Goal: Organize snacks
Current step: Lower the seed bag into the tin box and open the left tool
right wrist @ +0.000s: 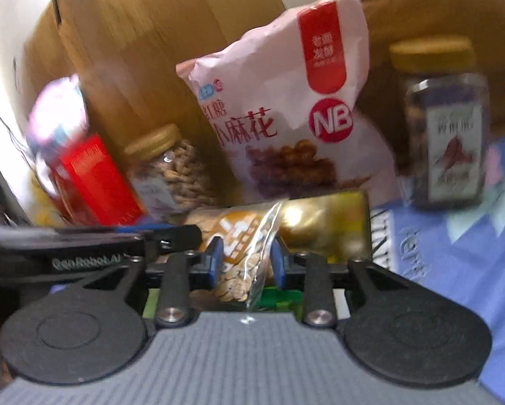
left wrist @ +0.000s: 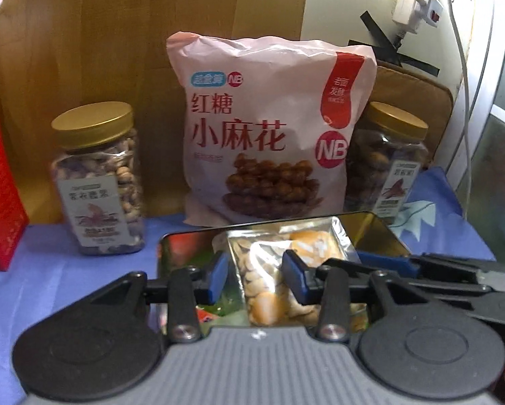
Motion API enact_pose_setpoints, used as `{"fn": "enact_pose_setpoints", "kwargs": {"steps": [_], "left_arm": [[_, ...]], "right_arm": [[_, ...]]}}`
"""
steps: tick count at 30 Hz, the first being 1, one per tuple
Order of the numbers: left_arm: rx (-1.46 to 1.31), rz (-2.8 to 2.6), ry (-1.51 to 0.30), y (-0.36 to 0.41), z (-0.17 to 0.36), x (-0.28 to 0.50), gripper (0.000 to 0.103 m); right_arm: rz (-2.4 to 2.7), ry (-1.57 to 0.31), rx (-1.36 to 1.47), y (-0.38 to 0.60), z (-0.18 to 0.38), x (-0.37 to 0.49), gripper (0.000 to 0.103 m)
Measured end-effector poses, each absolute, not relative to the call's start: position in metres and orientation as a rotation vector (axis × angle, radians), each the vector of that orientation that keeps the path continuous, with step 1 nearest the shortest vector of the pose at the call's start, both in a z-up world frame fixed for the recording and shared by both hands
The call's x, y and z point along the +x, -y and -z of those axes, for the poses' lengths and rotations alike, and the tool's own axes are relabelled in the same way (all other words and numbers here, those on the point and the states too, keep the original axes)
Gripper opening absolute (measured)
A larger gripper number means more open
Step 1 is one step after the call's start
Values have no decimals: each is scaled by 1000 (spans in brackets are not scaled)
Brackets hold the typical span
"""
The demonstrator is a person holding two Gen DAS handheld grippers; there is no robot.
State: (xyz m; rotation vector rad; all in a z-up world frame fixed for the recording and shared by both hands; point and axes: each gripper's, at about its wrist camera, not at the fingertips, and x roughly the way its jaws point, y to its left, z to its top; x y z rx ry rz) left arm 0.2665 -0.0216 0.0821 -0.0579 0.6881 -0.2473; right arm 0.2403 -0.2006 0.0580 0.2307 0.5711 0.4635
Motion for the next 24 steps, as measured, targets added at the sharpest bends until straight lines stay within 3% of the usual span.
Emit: {"fn": "enact_pose_setpoints", "kwargs": {"steps": [4,24], "left_arm": [[19,222,-652,28,-89,251,38],[101,202,-627,49,-104,146,43]], "right_arm": [[-417,-516,204,206,-62,226,47],[-370,-448,234,209,-81,122,47]]}}
